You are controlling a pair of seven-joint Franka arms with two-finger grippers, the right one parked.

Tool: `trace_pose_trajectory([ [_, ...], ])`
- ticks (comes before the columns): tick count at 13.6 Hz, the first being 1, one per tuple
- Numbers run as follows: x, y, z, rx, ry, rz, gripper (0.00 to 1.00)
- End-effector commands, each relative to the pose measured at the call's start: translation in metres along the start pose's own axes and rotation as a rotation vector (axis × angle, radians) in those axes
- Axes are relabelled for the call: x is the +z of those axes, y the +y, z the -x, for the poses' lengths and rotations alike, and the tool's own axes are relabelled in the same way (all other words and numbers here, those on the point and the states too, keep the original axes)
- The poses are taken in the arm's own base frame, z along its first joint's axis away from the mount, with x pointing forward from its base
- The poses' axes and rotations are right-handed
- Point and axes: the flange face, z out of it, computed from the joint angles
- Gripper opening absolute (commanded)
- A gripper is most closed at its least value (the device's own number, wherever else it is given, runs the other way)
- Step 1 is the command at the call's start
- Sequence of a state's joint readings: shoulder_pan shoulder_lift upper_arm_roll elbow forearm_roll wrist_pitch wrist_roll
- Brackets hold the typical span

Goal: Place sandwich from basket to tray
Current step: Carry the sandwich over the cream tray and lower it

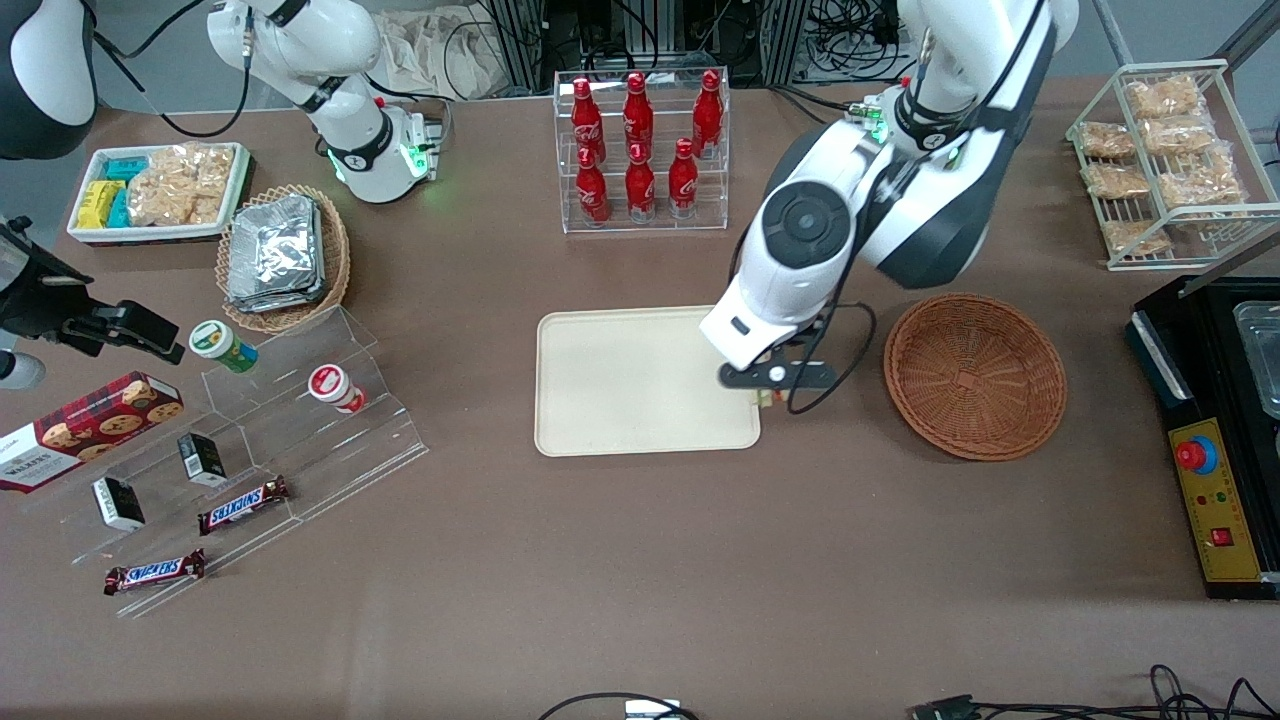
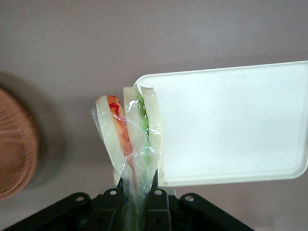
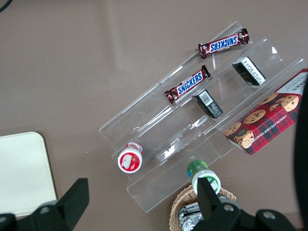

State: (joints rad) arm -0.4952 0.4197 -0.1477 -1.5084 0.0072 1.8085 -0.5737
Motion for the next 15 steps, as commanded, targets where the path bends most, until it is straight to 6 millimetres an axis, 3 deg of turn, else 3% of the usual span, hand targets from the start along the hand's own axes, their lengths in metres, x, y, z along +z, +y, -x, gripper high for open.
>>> trace_pose_trajectory([
  [1, 0.051, 0.011, -0.011, -0.006, 0.033, 0.018, 0.16],
  [4, 0.123, 0.000, 0.004, 0.009, 0.058, 0.033, 0.16],
  [6, 0.159, -0.005, 0.016, 0.014, 0.096, 0.059, 0.14],
  [8, 0.176, -0.008, 0.018, 0.011, 0.111, 0.071, 0.14],
  [11, 0.181, -0.007, 0.019, 0.012, 0.103, 0.067, 0.15],
  [12, 0.182, -0.008, 0.019, 0.011, 0.101, 0.066, 0.27],
  [13, 0.181, -0.008, 0.019, -0.001, 0.100, 0.071, 0.86],
  [14, 0.180, -0.008, 0.018, 0.001, 0.098, 0.069, 1.00],
  [15, 0.177, -0.009, 0.018, 0.001, 0.098, 0.068, 1.00],
])
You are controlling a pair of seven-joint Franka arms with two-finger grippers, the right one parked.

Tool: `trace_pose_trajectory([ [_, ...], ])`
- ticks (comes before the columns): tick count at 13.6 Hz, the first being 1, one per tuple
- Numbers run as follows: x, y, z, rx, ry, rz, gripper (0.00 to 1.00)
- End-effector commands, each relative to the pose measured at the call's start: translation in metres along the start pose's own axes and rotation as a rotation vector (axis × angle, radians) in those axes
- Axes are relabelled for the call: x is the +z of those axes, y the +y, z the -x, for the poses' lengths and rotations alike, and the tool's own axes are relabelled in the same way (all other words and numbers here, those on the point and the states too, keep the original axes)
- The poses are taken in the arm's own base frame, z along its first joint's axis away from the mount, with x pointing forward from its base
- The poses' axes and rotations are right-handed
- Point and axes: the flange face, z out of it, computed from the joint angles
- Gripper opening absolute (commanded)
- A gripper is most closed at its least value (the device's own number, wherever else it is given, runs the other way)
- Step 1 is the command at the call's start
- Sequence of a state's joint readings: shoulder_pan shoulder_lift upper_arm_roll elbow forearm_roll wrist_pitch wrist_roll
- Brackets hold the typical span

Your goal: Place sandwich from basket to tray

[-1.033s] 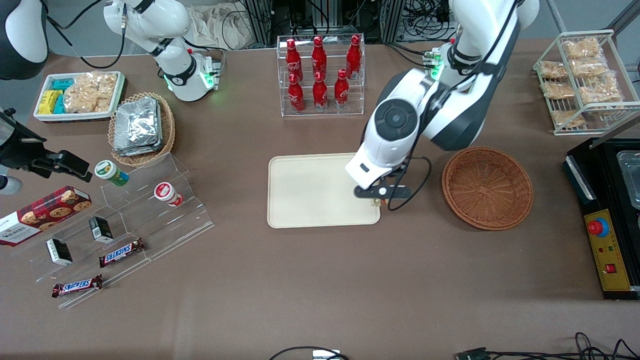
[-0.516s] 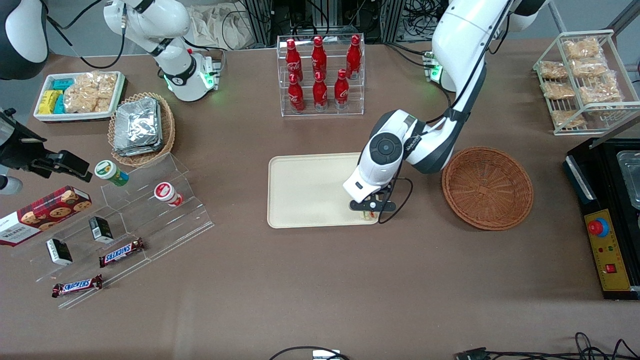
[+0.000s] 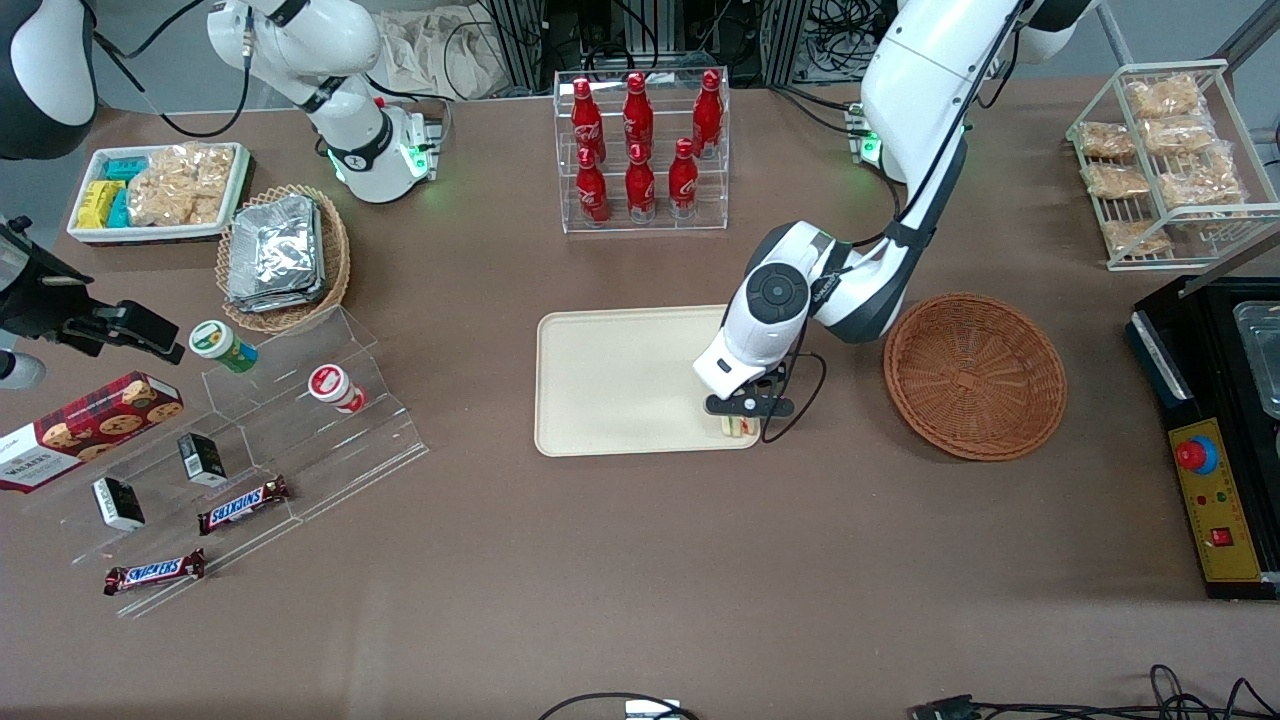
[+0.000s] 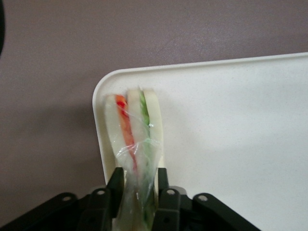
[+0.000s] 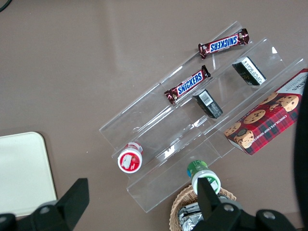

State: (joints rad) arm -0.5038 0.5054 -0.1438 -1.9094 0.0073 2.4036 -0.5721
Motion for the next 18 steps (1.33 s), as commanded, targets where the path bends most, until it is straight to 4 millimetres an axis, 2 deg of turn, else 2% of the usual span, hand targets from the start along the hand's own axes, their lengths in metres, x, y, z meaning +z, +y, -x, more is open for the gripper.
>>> trace_pose_trajectory([
  [1, -0.015, -0.004, 0.002, -0.003, 0.008, -0.005, 1.00],
  [3, -0.039, -0.008, -0.001, -0.010, 0.001, -0.015, 1.00],
  [5, -0.074, -0.020, -0.006, -0.030, -0.014, -0.033, 1.00],
  [9, -0.165, -0.053, -0.030, -0.094, -0.051, -0.068, 1.00],
  [11, -0.208, -0.078, -0.046, -0.139, -0.058, -0.080, 1.00],
  [13, -0.243, -0.109, -0.062, -0.193, -0.053, -0.082, 1.00],
  [15, -0.266, -0.154, -0.076, -0.263, -0.022, -0.083, 1.00],
  [18, -0.290, -0.195, -0.079, -0.287, 0.033, -0.145, 1.00],
])
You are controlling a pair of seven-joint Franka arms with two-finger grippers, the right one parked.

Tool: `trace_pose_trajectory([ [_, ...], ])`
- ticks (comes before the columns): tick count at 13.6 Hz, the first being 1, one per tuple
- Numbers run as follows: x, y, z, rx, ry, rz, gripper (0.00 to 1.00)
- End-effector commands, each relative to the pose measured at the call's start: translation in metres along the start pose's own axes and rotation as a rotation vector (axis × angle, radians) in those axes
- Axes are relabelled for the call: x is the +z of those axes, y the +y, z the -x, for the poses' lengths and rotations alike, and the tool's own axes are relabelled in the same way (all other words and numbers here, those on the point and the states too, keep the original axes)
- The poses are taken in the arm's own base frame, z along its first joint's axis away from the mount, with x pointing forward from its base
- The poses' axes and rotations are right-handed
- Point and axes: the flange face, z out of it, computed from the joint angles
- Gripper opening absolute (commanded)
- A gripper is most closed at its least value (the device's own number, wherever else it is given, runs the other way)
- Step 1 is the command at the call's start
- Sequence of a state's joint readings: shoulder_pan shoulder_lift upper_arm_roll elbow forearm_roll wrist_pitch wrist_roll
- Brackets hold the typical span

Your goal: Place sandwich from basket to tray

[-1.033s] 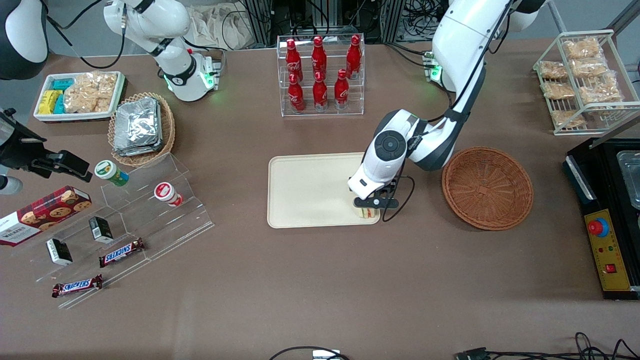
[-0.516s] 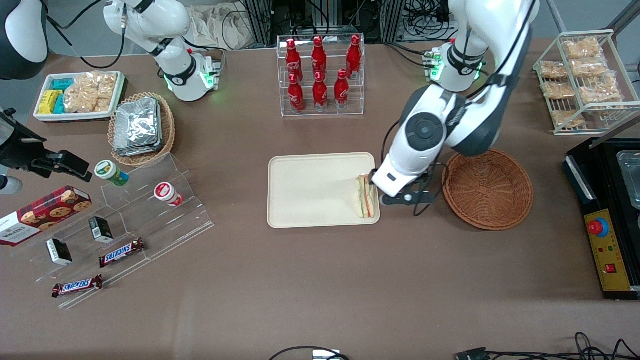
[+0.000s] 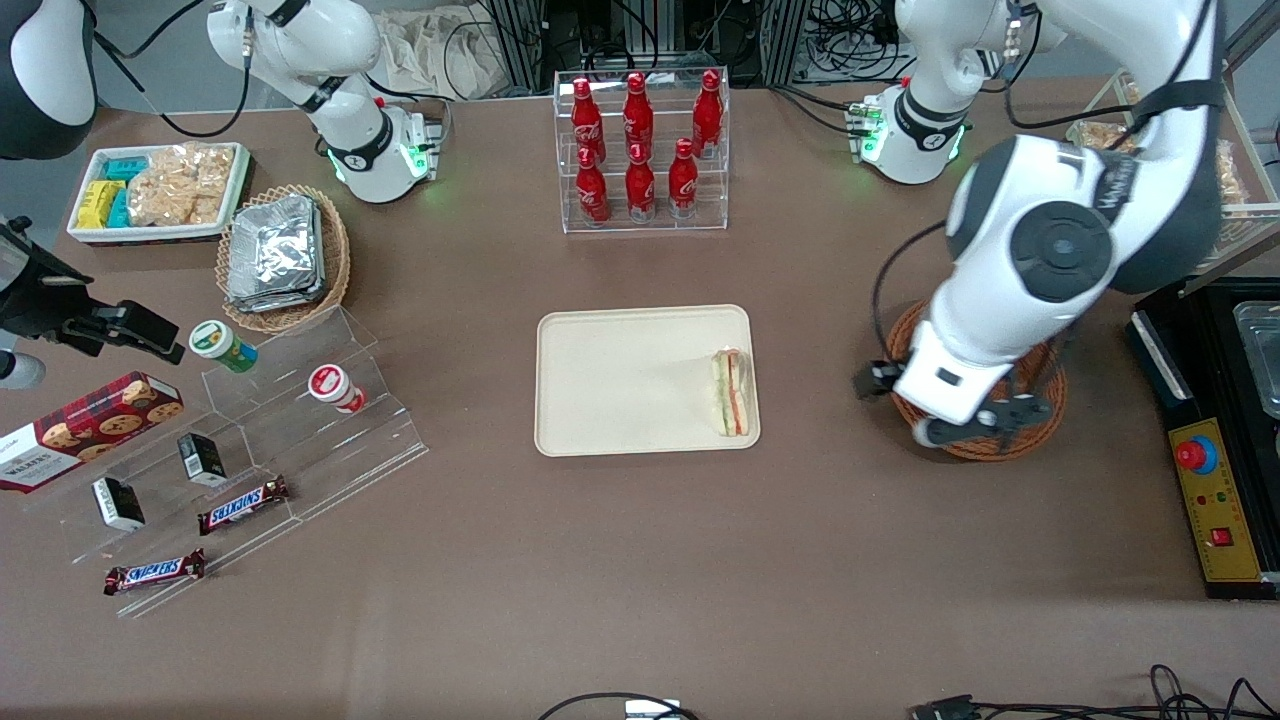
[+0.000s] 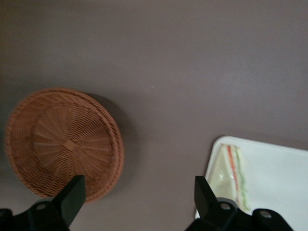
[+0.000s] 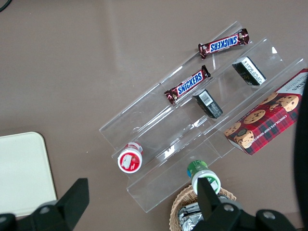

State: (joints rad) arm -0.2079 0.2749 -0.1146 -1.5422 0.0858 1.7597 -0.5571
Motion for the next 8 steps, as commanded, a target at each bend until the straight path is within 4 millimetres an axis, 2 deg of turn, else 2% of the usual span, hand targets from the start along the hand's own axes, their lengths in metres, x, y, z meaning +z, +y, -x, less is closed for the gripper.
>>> trace_pose_trajectory([
  [1, -0.024, -0.034, -0.003, 0.030, 0.014, -0.029, 1.00],
  [5, -0.043, -0.091, -0.020, 0.088, 0.019, -0.027, 1.00],
  [7, -0.049, -0.139, -0.026, 0.083, -0.011, -0.017, 1.00],
  [8, -0.055, -0.152, -0.022, 0.092, -0.007, -0.016, 1.00],
])
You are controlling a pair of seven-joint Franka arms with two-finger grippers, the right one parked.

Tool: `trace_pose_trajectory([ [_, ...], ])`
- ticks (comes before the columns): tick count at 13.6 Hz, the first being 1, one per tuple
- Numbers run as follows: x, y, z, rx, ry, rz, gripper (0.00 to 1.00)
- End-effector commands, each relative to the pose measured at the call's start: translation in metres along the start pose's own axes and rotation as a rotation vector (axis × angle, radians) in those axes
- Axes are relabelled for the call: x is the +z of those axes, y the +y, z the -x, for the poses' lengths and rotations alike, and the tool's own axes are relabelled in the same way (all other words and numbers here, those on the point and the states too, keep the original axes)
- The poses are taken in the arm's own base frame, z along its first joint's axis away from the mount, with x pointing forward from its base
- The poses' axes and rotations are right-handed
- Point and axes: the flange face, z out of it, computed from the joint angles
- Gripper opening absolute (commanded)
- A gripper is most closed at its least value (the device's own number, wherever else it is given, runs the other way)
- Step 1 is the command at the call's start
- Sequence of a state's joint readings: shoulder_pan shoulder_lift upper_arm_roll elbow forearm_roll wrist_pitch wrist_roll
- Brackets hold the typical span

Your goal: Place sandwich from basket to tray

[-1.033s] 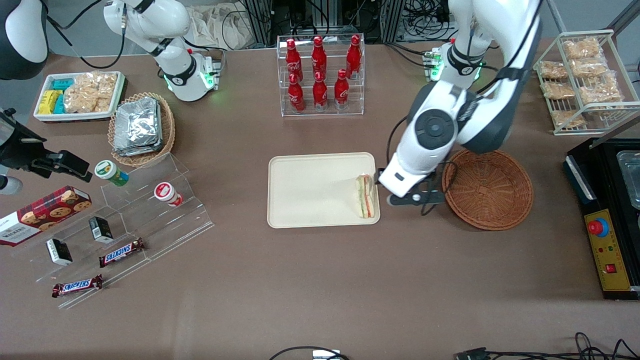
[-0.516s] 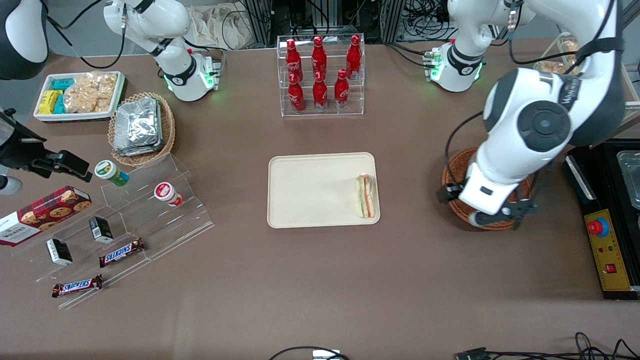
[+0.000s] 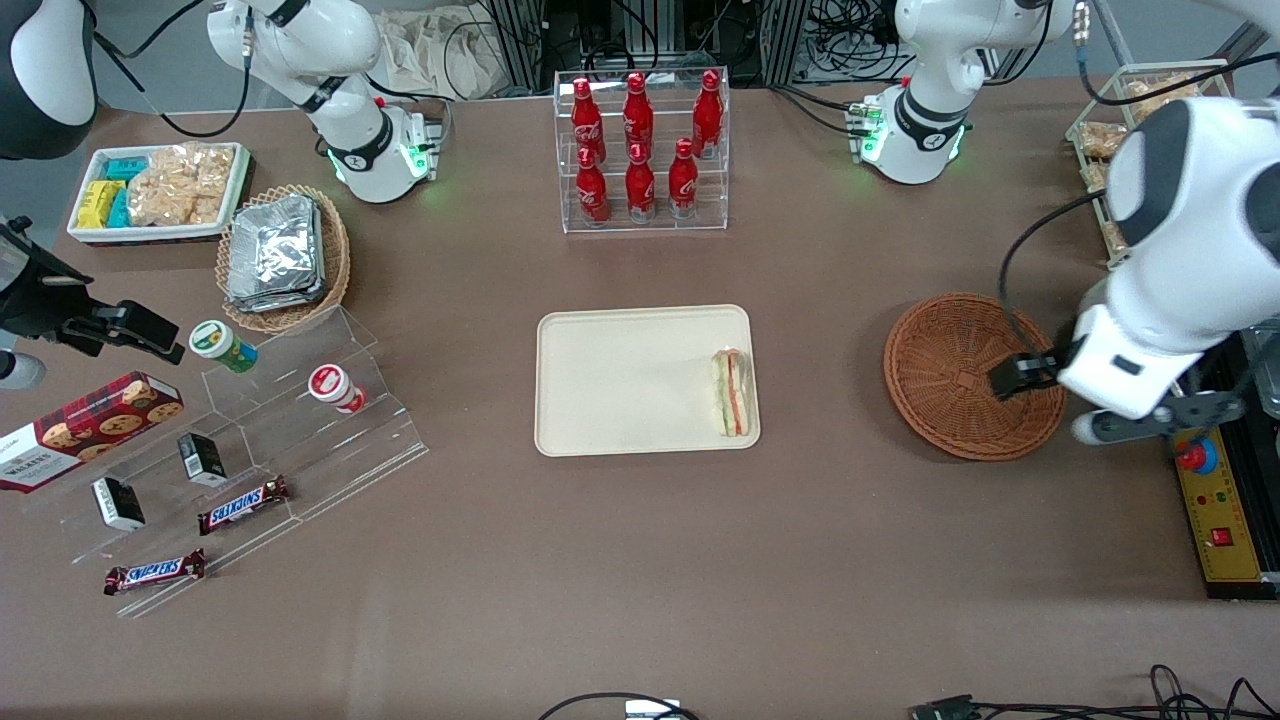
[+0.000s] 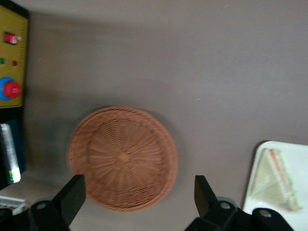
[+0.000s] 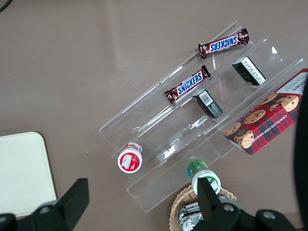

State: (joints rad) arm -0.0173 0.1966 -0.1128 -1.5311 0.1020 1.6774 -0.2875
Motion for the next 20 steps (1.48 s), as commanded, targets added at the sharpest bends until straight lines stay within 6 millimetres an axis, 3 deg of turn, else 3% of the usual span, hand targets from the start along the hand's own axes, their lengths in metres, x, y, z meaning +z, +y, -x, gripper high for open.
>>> trace_pose_trajectory([
  [1, -0.020, -0.043, 0.016, 0.003, -0.002, -0.001, 1.00],
  [4, -0.031, -0.091, 0.041, -0.032, 0.010, 0.043, 1.00],
  [7, -0.038, -0.134, 0.033, 0.057, 0.032, 0.091, 1.00],
  [9, -0.039, -0.143, 0.032, 0.027, 0.035, 0.090, 1.00],
  [10, -0.041, -0.143, 0.032, 0.010, 0.038, 0.087, 1.00],
  [14, -0.055, -0.105, 0.043, -0.022, 0.045, 0.079, 1.00],
  [20, -0.056, -0.102, 0.038, -0.031, 0.036, 0.079, 1.00],
])
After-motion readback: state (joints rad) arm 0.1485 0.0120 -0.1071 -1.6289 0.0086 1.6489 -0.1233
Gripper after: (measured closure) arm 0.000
